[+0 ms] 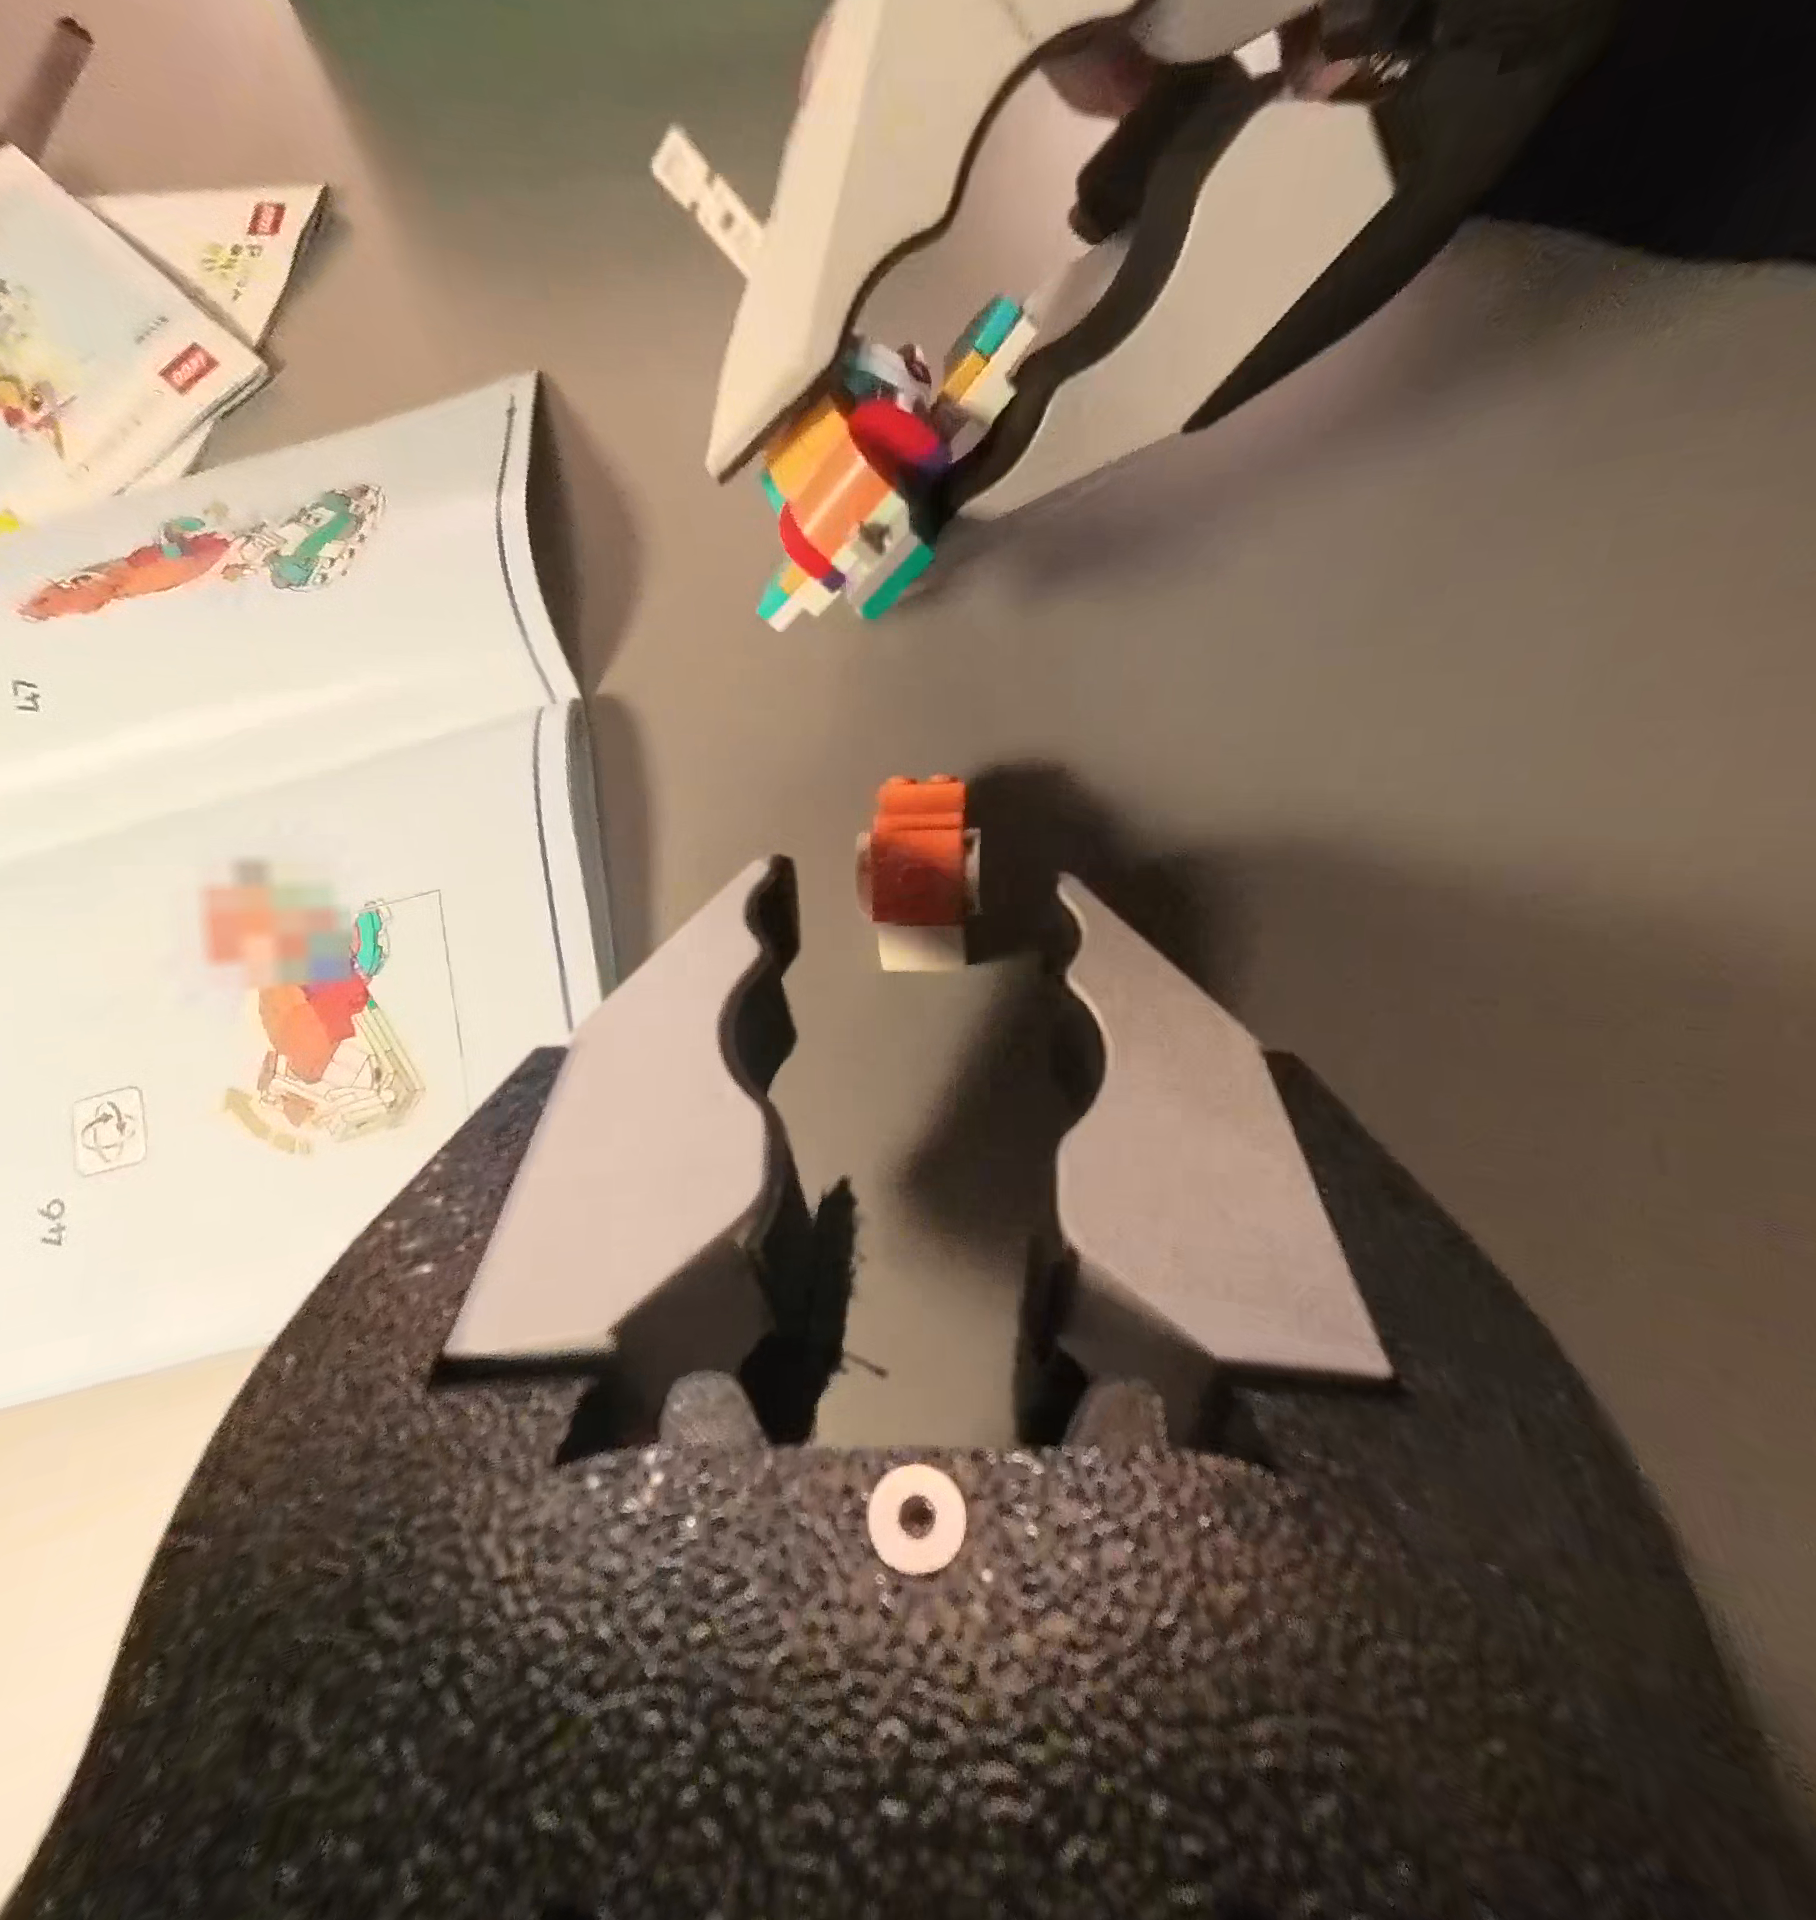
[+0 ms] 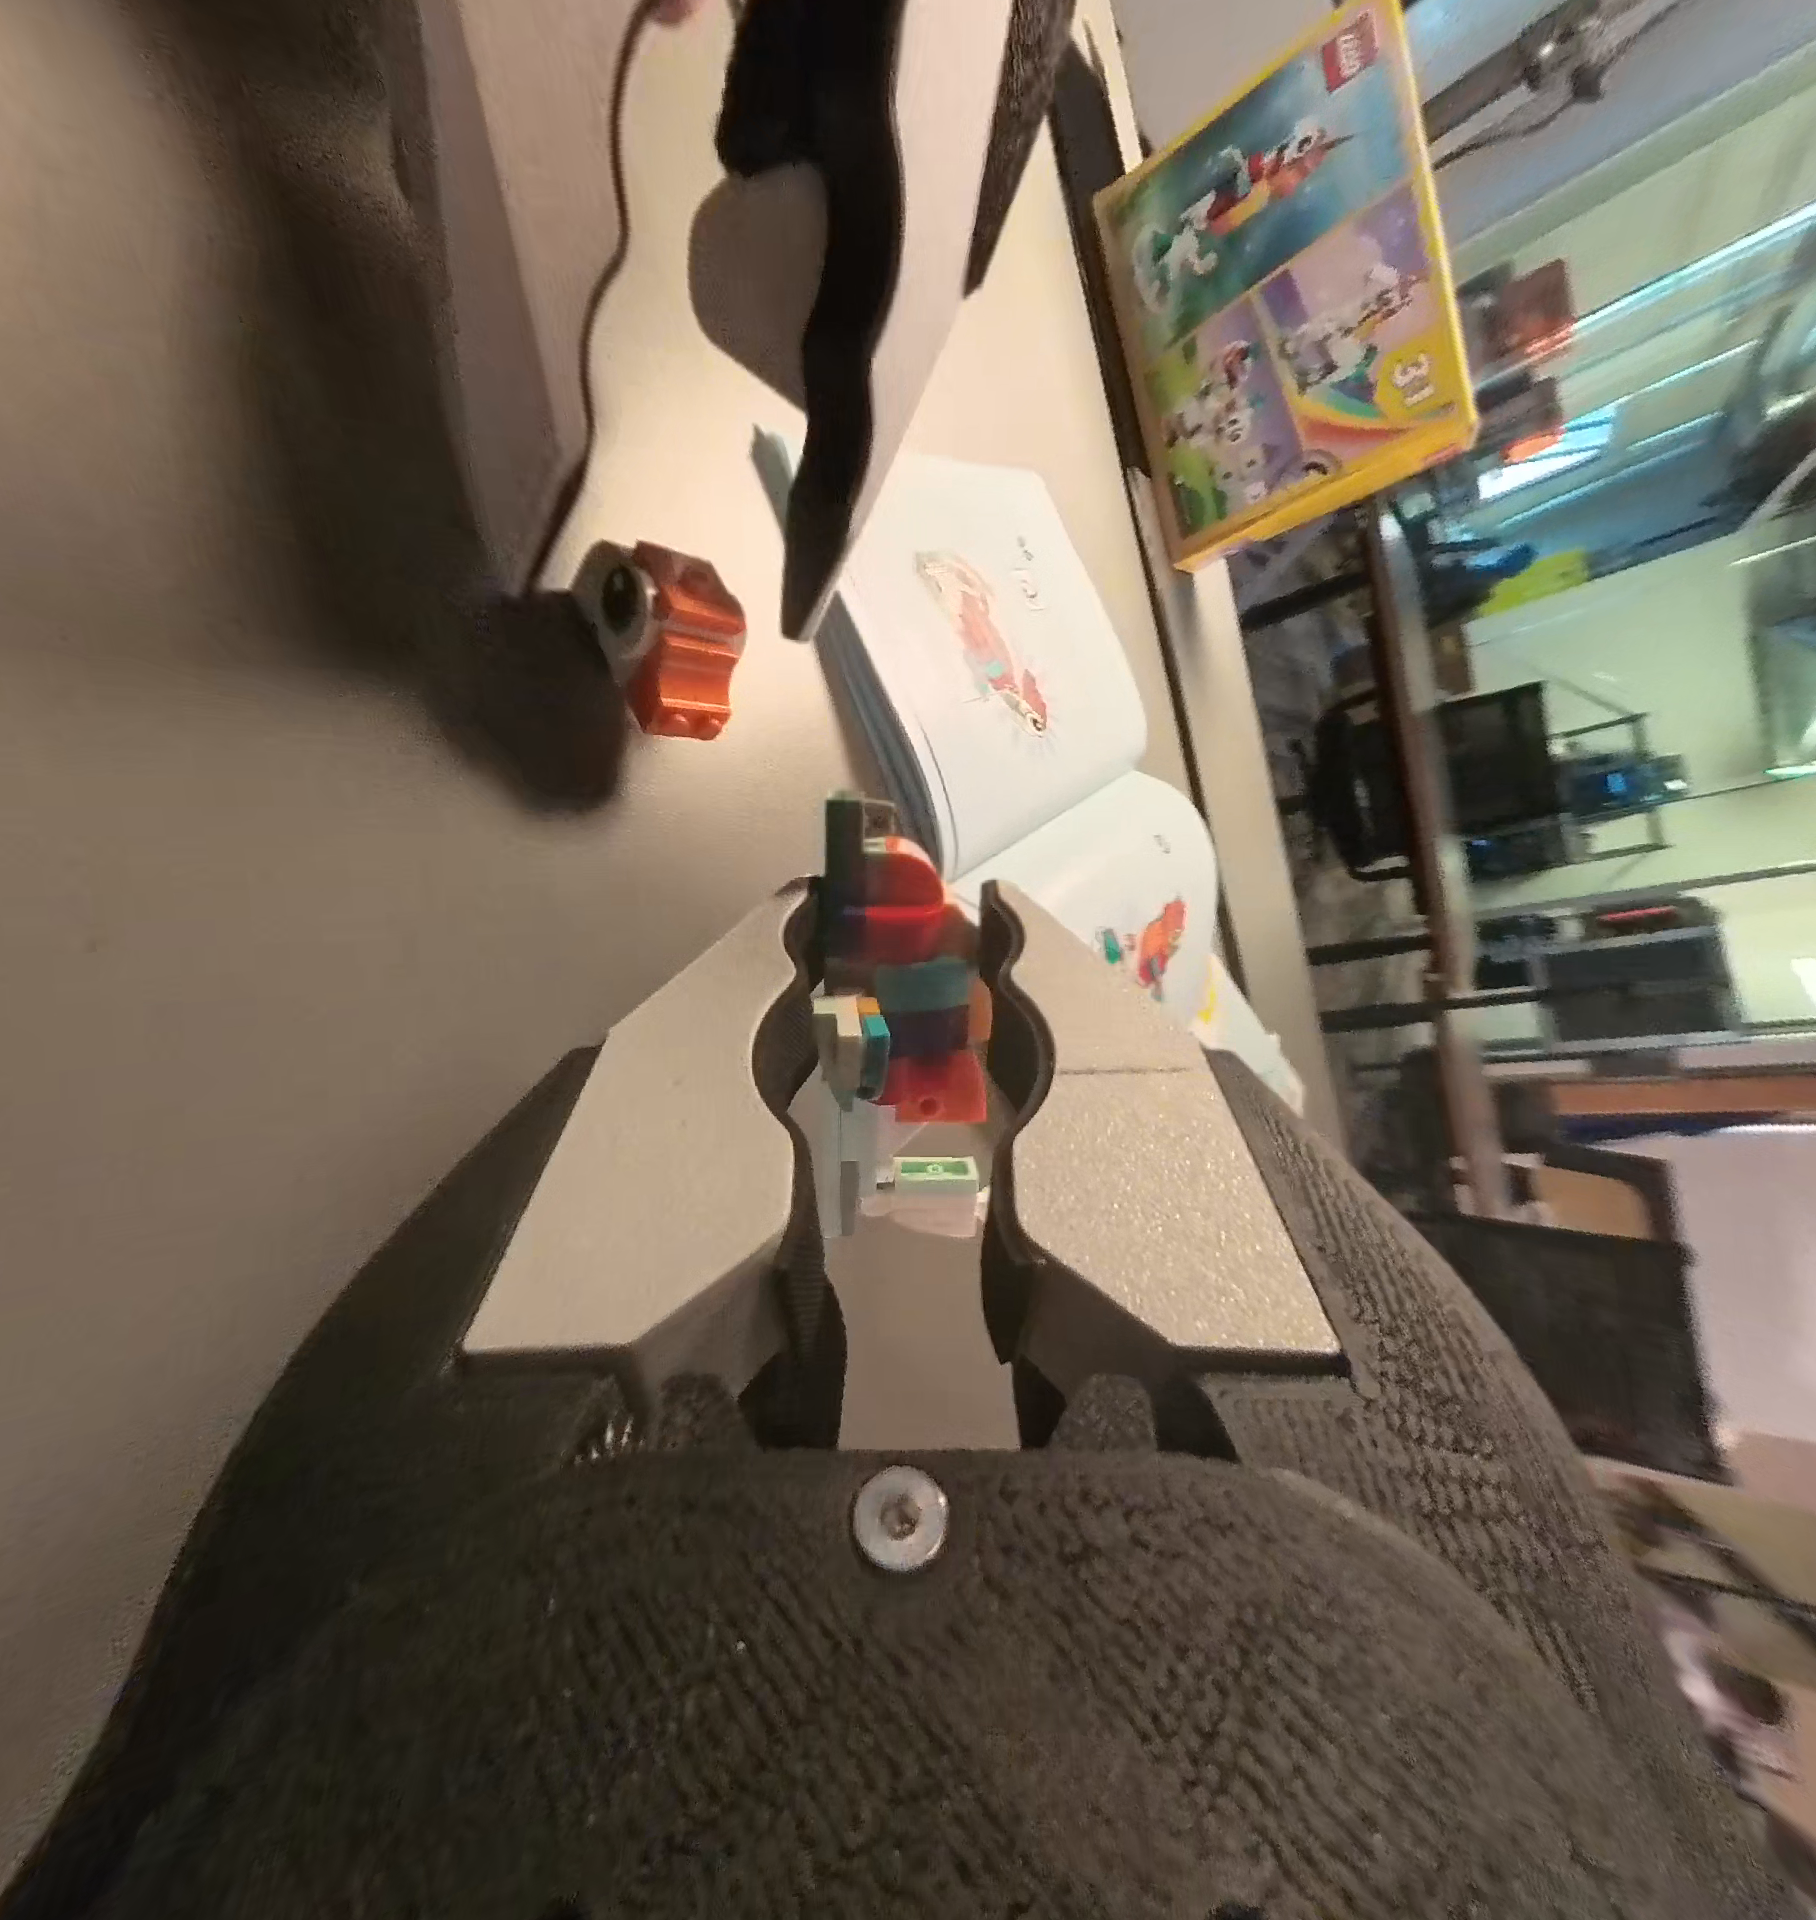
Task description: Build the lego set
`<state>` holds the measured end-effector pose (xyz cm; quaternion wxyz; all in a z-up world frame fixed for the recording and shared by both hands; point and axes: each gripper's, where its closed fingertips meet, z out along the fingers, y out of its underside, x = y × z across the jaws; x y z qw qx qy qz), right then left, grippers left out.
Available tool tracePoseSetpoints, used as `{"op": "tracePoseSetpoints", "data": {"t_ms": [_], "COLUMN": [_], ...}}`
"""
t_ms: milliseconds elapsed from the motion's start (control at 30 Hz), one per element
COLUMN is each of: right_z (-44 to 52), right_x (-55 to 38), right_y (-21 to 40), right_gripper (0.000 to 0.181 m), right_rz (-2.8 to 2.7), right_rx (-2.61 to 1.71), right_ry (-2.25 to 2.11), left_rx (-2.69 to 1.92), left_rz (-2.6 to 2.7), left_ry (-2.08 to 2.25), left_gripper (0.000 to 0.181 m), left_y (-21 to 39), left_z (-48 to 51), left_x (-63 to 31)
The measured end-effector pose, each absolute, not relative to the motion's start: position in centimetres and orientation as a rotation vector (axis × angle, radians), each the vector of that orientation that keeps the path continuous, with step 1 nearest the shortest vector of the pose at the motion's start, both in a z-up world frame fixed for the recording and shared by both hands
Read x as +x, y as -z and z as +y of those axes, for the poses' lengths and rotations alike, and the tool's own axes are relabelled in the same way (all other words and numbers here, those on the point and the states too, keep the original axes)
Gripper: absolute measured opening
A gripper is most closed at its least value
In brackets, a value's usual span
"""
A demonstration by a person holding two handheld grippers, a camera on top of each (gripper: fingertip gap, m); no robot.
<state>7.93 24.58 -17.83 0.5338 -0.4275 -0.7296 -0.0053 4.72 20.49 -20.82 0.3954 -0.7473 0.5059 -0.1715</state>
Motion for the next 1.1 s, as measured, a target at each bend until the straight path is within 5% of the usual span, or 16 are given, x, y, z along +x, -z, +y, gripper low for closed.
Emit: {"op": "tracePoseSetpoints", "data": {"t_ms": [33,600,1100], "right_z": [24.6,24.7,25.5], "right_x": [7.8,6.6,3.1], "right_y": [17.8,19.0,14.5], "right_gripper": [0.027,0.028,0.027], "right_rz": [-1.736,-1.725,-1.413], "right_rx": [-0.994,-0.823,-0.986], "right_ry": [0.045,0.273,0.296], "left_rx": [-1.891,-1.786,-1.564], "left_rz": [1.291,1.247,0.594], "left_ry": [0.416,0.384,0.996], "left_gripper": [0.041,0.022,0.021], "left_y": [21.0,20.4,12.2], "left_z": [20.6,21.5,23.3], "left_x": [4.8,5.0,2.6]}}
